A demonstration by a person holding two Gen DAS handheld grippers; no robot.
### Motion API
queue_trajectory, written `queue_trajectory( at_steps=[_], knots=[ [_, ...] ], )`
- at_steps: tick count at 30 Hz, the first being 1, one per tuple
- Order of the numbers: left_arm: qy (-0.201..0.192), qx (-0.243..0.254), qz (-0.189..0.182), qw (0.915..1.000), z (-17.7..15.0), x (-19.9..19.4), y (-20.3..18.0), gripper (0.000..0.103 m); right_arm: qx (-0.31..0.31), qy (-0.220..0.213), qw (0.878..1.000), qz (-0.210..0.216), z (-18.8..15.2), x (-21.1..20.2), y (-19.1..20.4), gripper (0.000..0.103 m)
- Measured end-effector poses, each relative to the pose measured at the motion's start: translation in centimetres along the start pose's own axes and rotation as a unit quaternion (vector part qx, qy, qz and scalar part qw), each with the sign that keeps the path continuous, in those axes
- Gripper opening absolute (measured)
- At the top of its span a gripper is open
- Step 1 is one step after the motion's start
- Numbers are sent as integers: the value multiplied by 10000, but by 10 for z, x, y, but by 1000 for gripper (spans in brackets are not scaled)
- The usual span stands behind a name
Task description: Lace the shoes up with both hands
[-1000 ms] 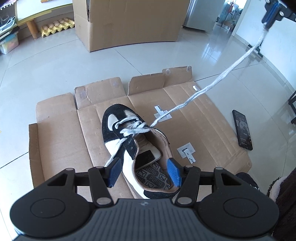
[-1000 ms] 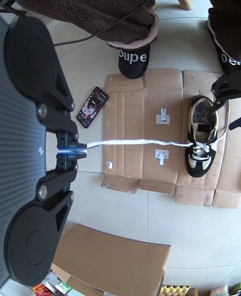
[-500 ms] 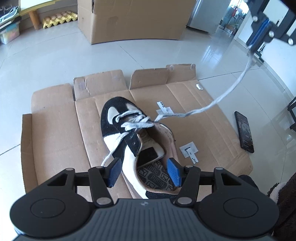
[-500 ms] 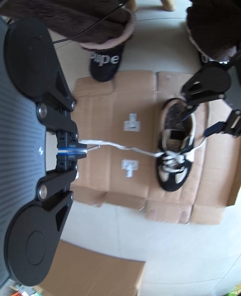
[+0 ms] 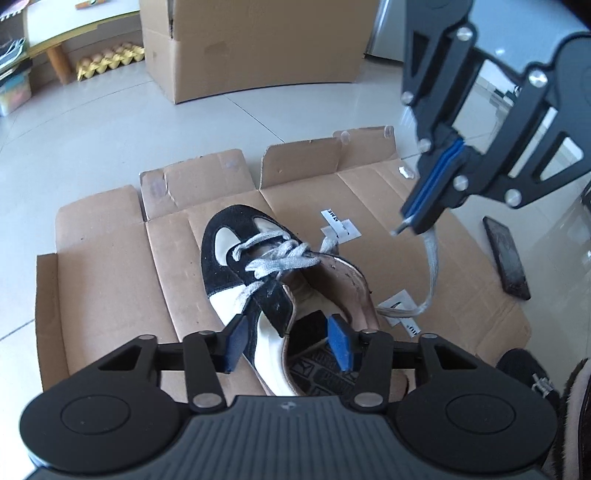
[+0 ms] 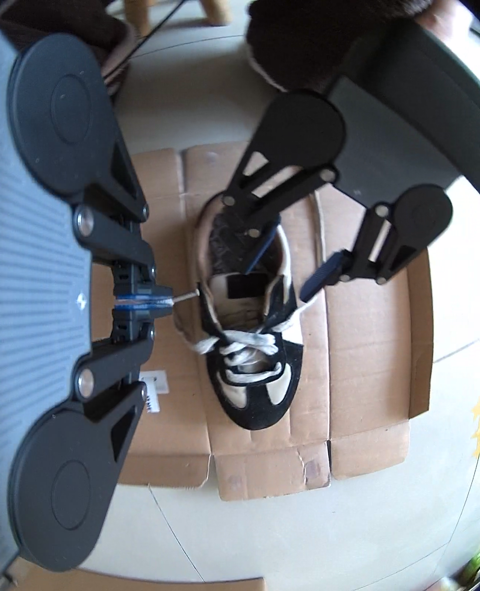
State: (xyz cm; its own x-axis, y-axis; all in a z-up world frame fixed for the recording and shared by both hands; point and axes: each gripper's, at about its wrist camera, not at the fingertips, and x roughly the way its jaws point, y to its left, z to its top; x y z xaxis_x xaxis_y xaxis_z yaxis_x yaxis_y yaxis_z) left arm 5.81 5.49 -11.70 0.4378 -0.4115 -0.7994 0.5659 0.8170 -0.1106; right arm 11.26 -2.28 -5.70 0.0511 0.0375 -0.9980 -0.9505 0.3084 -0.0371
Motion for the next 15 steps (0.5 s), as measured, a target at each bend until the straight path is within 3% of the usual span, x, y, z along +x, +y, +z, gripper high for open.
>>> queue_trajectory(
  at_steps=[6, 8, 10, 15],
  knots=[
    [-50, 425, 197, 9989, 1, 3, -7, 34, 355, -480, 9982, 54, -6, 12, -12, 1],
    [-79, 537, 261, 9982, 2, 3, -9, 28, 495, -656, 9966, 88, -6, 15, -17, 1],
    [-116, 632, 293, 9975, 3, 3, -10, 17, 609, -824, 9947, 130, -6, 17, -21, 2],
    [-233, 1205, 488, 9912, -1, 4, -21, 14, 920, -1157, 9888, 212, -9, 29, -29, 2]
  ],
)
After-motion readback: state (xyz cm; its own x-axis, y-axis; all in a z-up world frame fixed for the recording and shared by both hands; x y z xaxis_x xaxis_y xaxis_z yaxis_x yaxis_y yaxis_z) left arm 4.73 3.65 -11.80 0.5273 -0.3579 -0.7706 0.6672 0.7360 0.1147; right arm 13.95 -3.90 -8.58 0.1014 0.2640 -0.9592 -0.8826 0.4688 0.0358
